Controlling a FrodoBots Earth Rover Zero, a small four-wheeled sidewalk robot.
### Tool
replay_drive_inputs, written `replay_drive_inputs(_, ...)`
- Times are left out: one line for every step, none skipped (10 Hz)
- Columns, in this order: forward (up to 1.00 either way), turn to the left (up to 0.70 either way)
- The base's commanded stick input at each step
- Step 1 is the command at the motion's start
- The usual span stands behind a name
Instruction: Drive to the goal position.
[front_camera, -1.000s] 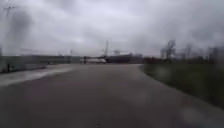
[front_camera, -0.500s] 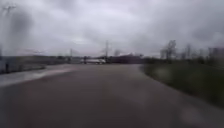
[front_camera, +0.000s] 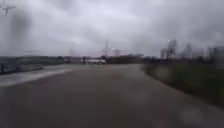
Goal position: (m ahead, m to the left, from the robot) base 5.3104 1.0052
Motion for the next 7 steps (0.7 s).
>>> replay_drive_inputs(1.00,-0.01)
replay_drive_inputs(1.00,-0.01)
replay_drive_inputs(1.00,-0.01)
replay_drive_inputs(1.00,-0.01)
replay_drive_inputs(1.00,-0.01)
replay_drive_inputs(1.00,-0.01)
replay_drive_inputs(1.00,-0.01)
